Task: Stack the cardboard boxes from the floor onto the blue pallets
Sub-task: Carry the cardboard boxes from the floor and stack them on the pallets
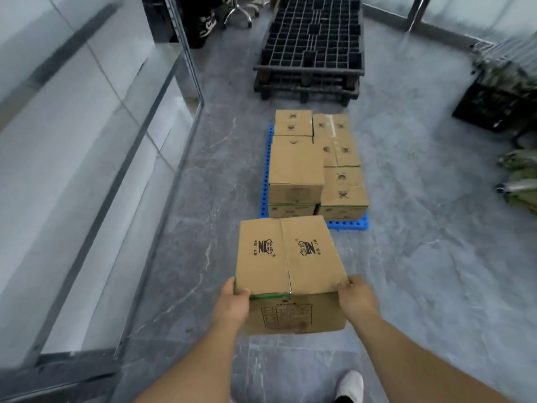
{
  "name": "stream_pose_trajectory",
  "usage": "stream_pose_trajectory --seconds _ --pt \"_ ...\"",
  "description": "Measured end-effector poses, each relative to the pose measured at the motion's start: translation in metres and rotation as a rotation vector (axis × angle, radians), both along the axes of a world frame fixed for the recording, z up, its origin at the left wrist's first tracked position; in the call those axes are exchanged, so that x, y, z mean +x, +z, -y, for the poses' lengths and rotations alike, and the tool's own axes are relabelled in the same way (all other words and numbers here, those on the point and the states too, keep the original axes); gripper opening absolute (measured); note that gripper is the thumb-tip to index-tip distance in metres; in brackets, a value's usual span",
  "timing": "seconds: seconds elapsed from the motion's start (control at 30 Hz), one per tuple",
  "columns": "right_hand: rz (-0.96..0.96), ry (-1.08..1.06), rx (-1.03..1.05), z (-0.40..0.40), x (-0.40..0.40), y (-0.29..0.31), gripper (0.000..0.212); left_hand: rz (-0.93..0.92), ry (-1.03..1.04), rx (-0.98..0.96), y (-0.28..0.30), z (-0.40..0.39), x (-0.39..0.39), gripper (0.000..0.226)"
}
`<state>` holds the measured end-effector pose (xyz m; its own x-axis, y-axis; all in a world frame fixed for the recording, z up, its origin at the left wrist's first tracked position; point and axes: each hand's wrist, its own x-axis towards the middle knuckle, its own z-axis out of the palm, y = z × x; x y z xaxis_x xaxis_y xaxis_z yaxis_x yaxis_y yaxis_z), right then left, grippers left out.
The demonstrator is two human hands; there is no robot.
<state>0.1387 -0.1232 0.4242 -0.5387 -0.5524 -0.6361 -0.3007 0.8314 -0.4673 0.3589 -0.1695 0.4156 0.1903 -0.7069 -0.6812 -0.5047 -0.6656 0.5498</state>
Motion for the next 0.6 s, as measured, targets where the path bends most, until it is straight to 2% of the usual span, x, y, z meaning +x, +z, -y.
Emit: stream_pose_trajectory --seconds 0.3,0.6 --pt "0.013 -0.105 -0.093 0.004 -0.154 0.021 0.031 -0.008 -0.09 -0.05 0.028 0.021 -0.162 0.054" --pt "-0.023 -0.174 -0.125 0.034 -0.241 0.013 0.034 -0.016 -0.173 -0.088 0.028 0.071 -0.254 0.049"
